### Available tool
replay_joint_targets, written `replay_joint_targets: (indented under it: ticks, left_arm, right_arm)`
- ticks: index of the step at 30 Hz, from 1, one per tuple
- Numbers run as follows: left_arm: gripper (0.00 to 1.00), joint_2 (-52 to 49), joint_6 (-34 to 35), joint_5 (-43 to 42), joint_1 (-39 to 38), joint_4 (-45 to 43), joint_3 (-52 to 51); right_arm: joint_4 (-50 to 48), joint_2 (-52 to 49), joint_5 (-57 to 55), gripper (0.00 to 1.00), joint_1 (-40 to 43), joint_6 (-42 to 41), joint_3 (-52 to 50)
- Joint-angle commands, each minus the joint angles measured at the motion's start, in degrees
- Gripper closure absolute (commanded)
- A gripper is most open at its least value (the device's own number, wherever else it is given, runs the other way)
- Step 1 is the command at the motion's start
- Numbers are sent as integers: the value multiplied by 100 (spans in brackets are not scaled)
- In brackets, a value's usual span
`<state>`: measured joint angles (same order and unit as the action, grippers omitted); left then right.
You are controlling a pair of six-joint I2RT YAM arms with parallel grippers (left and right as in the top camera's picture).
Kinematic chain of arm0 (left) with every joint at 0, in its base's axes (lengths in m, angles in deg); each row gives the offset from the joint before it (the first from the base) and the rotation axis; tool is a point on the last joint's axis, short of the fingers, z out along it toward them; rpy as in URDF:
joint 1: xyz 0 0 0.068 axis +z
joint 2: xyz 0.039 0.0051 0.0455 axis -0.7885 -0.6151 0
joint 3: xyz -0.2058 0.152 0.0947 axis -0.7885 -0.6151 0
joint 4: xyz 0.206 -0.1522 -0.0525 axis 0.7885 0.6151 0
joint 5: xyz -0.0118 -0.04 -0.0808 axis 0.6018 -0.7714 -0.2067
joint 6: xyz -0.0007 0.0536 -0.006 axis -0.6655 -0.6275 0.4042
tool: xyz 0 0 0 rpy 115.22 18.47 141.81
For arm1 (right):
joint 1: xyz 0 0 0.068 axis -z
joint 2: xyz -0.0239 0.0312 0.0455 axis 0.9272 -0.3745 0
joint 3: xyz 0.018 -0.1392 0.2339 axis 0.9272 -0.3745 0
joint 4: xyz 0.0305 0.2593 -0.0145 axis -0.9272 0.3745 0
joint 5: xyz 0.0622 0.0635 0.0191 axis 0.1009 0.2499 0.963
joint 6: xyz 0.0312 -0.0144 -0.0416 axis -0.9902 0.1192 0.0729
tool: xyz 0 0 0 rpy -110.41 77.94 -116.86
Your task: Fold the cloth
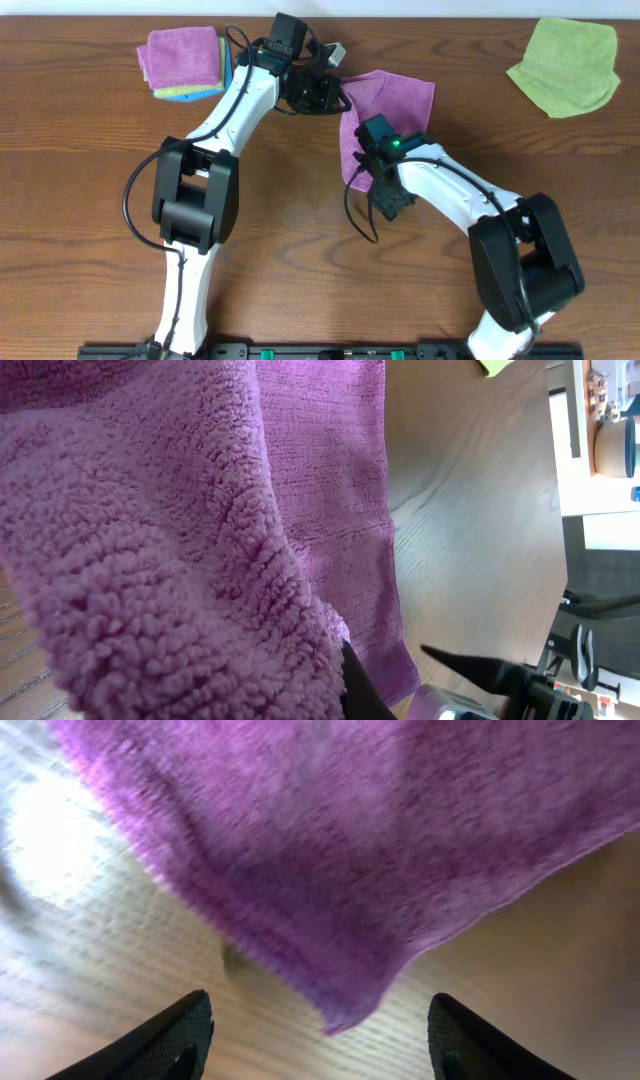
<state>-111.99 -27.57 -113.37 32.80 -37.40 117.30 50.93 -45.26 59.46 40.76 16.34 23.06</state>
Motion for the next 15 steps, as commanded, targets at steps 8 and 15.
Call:
replay_joint_targets:
  ticks: [8,15]
  left_arm:
    - [94,103,-107,33,15,15,85]
    - [94,103,-107,37,15,-2,85]
  right_arm:
    - [-337,-260,-380,28,-20,509,-26]
    - [-376,-501,-269,65,-22,529,-26]
